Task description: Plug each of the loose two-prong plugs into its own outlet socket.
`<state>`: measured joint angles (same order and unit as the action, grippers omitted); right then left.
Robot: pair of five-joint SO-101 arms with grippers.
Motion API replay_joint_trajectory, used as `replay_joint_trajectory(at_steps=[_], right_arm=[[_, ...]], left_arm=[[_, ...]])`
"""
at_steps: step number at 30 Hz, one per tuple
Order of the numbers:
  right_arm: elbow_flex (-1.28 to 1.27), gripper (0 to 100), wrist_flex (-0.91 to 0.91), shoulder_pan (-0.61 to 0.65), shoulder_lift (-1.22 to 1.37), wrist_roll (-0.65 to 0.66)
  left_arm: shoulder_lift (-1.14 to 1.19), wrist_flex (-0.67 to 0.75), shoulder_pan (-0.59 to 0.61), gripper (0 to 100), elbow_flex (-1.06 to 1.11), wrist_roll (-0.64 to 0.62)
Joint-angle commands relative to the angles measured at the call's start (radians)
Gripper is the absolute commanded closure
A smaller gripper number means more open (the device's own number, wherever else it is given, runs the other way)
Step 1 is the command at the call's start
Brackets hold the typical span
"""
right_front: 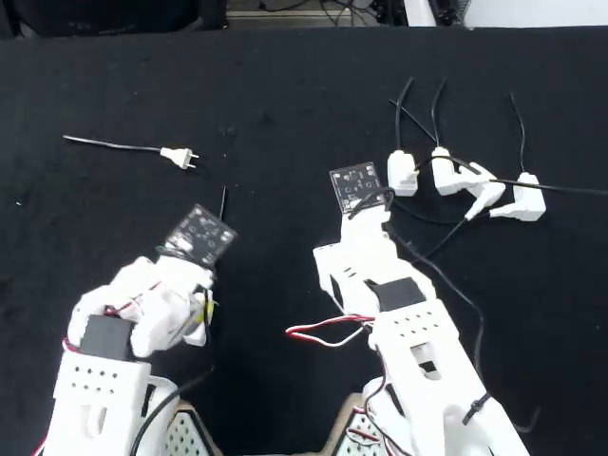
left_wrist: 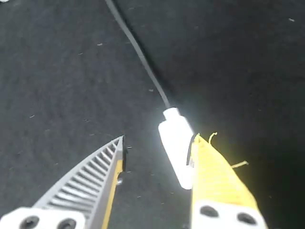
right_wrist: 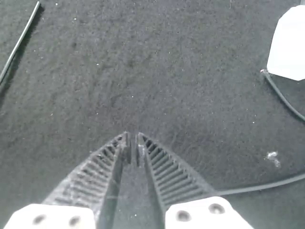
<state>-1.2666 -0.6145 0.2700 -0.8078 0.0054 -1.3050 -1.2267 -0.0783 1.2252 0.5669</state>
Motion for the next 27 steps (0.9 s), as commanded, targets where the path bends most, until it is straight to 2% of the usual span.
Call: replay_joint_trajectory(at_steps=[1, 4, 10, 15, 23, 27], right_arm=[[0.024, 98.4, 0.018, -0.02, -0.027, -0.008], [0.024, 98.4, 0.018, -0.02, -0.025, -0.008], [0.024, 98.4, 0.018, -0.02, -0.025, -0.008], [0.024, 98.4, 0.018, -0.02, -0.025, -0.008], [0.022, 98.4, 0.018, -0.02, -0.025, -0.008], [0.022, 98.4, 0.018, -0.02, -0.025, -0.008]], left_arm=[[-0.02, 0.02, -0.061, 77, 0.082, -0.005], [-0.025, 0.078, 0.004, 77, 0.174, 0.025], [-0.029, 0.133, 0.269, 77, 0.18, 0.164], [-0.029, 0.216, 0.441, 77, 0.219, 0.264], [-0.029, 0.52, 0.604, 77, 0.363, 0.279], [-0.028, 0.612, 0.648, 77, 0.406, 0.279]])
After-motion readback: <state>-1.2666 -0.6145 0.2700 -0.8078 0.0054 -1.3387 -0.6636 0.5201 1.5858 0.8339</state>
